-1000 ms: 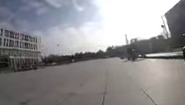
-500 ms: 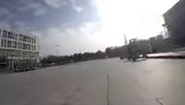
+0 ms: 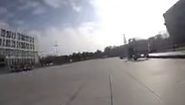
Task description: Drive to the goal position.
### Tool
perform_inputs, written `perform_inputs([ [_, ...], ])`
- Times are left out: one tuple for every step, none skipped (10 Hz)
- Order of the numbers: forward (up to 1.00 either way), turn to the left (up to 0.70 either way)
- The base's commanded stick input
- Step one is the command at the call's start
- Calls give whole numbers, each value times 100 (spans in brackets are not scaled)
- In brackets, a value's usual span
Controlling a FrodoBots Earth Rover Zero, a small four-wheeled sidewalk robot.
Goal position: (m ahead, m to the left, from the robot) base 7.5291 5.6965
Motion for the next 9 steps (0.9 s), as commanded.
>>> perform_inputs([
  [85,32],
  [85,23],
  [85,12],
  [85,0],
  [85,0],
  [85,0],
  [85,0],
  [85,0],
  [85,0],
])
